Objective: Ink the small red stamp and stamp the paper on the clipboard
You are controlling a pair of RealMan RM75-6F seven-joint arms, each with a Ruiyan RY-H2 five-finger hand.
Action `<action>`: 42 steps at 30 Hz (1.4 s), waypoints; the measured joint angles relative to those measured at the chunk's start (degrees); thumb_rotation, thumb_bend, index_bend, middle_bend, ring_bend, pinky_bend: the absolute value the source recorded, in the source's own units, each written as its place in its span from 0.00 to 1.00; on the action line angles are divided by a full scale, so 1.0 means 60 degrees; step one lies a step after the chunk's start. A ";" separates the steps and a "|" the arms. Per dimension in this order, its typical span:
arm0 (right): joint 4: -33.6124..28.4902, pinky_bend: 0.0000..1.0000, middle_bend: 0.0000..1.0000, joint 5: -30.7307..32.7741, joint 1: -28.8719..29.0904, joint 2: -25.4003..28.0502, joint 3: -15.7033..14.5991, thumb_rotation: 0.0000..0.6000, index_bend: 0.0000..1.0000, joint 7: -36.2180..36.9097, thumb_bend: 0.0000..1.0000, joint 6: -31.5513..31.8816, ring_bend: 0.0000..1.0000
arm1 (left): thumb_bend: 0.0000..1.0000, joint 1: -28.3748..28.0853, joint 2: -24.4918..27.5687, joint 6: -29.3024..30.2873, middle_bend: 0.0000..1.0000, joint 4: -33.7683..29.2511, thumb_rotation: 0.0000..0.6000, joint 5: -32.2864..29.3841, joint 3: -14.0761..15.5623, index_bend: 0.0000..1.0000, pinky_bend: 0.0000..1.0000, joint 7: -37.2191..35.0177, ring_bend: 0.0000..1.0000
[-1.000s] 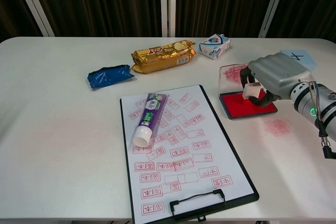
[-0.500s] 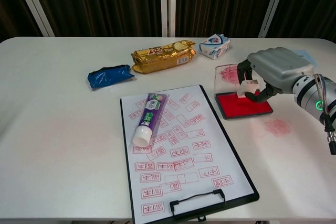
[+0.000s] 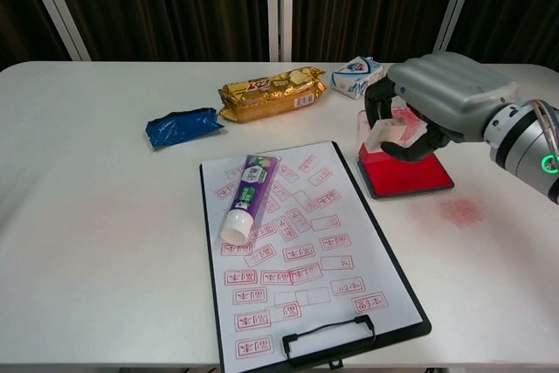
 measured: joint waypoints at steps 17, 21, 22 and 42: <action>0.1924 0.94 0.90 -0.0587 0.1118 -0.0919 -0.0210 1.00 1.00 0.0613 0.53 -0.1302 0.87 | 0.00 0.0069 0.0068 0.0049 0.21 0.0180 1.00 -0.0071 -0.0032 0.21 0.25 -0.0253 0.17; 0.2493 0.94 0.90 -0.1162 0.1488 -0.0939 -0.0337 1.00 1.00 0.1371 0.52 -0.1639 0.87 | 0.00 0.0088 0.0067 0.0055 0.22 0.0214 1.00 -0.0075 -0.0025 0.21 0.25 -0.0281 0.17; 0.2675 0.94 0.90 -0.1338 0.1588 -0.0944 -0.0390 1.00 1.00 0.1651 0.52 -0.1713 0.87 | 0.00 0.0091 0.0066 0.0049 0.22 0.0221 1.00 -0.0082 -0.0023 0.21 0.25 -0.0286 0.17; 0.5015 0.94 0.91 -0.2622 0.2226 -0.1544 -0.0859 1.00 1.00 0.4413 0.51 -0.1529 0.87 | 0.00 0.0095 0.0019 0.0009 0.21 0.0346 1.00 -0.0115 -0.0042 0.21 0.25 -0.0343 0.17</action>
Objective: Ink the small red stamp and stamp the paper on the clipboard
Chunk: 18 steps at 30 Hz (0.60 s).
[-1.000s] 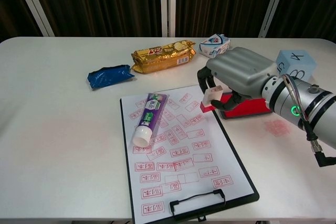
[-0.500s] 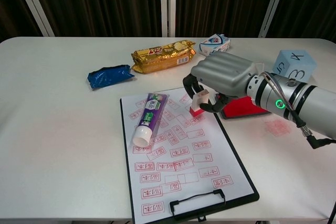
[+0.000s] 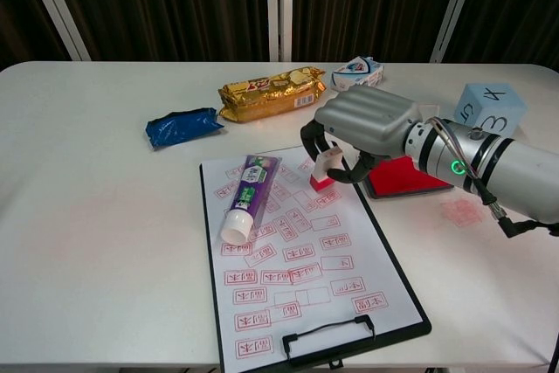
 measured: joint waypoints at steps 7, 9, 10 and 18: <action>0.0145 0.94 0.91 -0.0032 0.0036 0.0020 -0.0072 1.00 1.00 0.0167 0.51 -0.0029 0.87 | 0.00 -0.0012 -0.0023 -0.0047 0.21 0.0024 1.00 -0.0013 0.0003 0.21 0.25 -0.0011 0.17; 0.0181 0.94 0.91 -0.0028 0.0038 0.0014 -0.0087 1.00 1.00 0.0184 0.50 -0.0042 0.87 | 0.00 -0.0014 -0.0031 -0.0052 0.22 0.0028 1.00 -0.0018 -0.0001 0.21 0.25 -0.0012 0.17; 0.0199 0.94 0.91 -0.0026 0.0038 0.0011 -0.0101 1.00 1.00 0.0190 0.50 -0.0051 0.87 | 0.00 -0.0015 -0.0031 -0.0050 0.22 0.0028 1.00 -0.0018 -0.0003 0.21 0.25 -0.0006 0.17; 0.0270 0.94 0.91 0.0006 0.0035 -0.0010 -0.0145 1.00 1.00 0.0253 0.50 -0.0105 0.87 | 0.00 -0.0030 -0.0022 -0.0079 0.21 0.0024 1.00 -0.0032 -0.0017 0.21 0.25 0.0004 0.17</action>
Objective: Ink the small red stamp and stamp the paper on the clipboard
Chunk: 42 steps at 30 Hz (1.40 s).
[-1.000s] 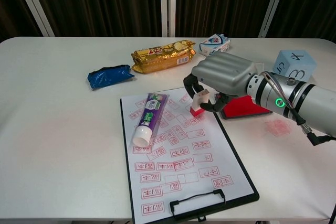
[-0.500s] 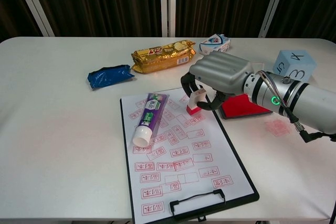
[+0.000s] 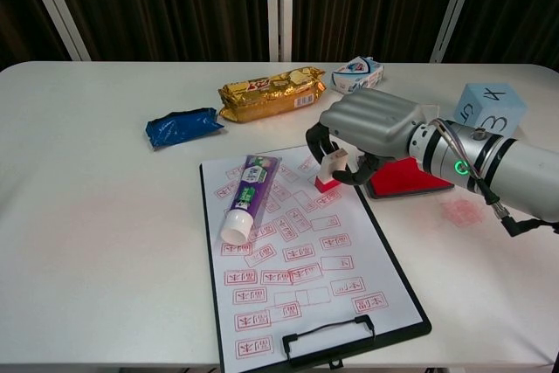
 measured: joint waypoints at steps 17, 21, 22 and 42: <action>0.0518 0.94 0.91 0.0041 0.0162 -0.0338 -0.0041 1.00 1.00 0.0178 0.49 -0.0281 0.87 | 0.00 -0.0021 0.0035 -0.0069 0.21 0.0032 1.00 -0.0078 -0.0029 0.21 0.25 -0.0040 0.17; 0.0596 0.94 0.91 0.0029 0.0161 -0.0387 -0.0092 1.00 1.00 0.0159 0.49 -0.0307 0.87 | 0.00 -0.0027 0.0031 -0.0070 0.21 0.0057 1.00 -0.0078 -0.0039 0.21 0.25 -0.0071 0.17; 0.0612 0.94 0.91 0.0024 0.0157 -0.0397 -0.0101 1.00 1.00 0.0157 0.49 -0.0301 0.87 | 0.00 -0.0030 0.0028 -0.0079 0.21 0.0066 1.00 -0.0079 -0.0038 0.21 0.25 -0.0077 0.17; 0.0772 0.94 0.91 -0.0023 0.0136 -0.0479 -0.0117 1.00 1.00 0.0273 0.49 -0.0124 0.87 | 0.00 0.0003 0.0054 -0.0001 0.22 0.0053 1.00 -0.0050 -0.0036 0.21 0.25 -0.0077 0.17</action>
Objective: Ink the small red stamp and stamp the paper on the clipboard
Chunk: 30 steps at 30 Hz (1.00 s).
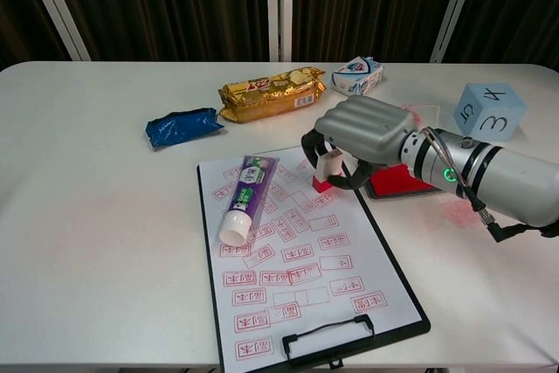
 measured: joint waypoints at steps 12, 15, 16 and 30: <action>-0.1653 0.94 0.91 -0.0179 -0.0250 0.1029 0.0211 1.00 1.00 0.0185 0.49 0.1155 0.87 | 0.00 -0.0001 -0.0045 0.0008 0.22 -0.0020 1.00 0.0053 0.0023 0.21 0.25 0.0028 0.17; -0.2180 0.94 0.91 -0.0267 -0.0396 0.1416 0.0226 1.00 1.00 0.0110 0.49 0.1519 0.87 | 0.00 -0.0001 -0.0057 0.0021 0.21 -0.0057 1.00 0.0069 0.0027 0.21 0.25 0.0071 0.17; -0.2373 0.94 0.91 -0.0301 -0.0469 0.1567 0.0214 1.00 1.00 0.0058 0.49 0.1640 0.87 | 0.00 0.0002 -0.0055 0.0032 0.21 -0.0078 1.00 0.0073 0.0027 0.21 0.25 0.0091 0.17; -0.3743 0.94 0.91 -0.0377 -0.1718 0.3080 -0.0736 1.00 1.00 -0.0790 0.49 0.2078 0.87 | 0.00 -0.0023 -0.0094 0.0042 0.21 -0.0270 1.00 0.0195 0.0076 0.21 0.25 0.0283 0.17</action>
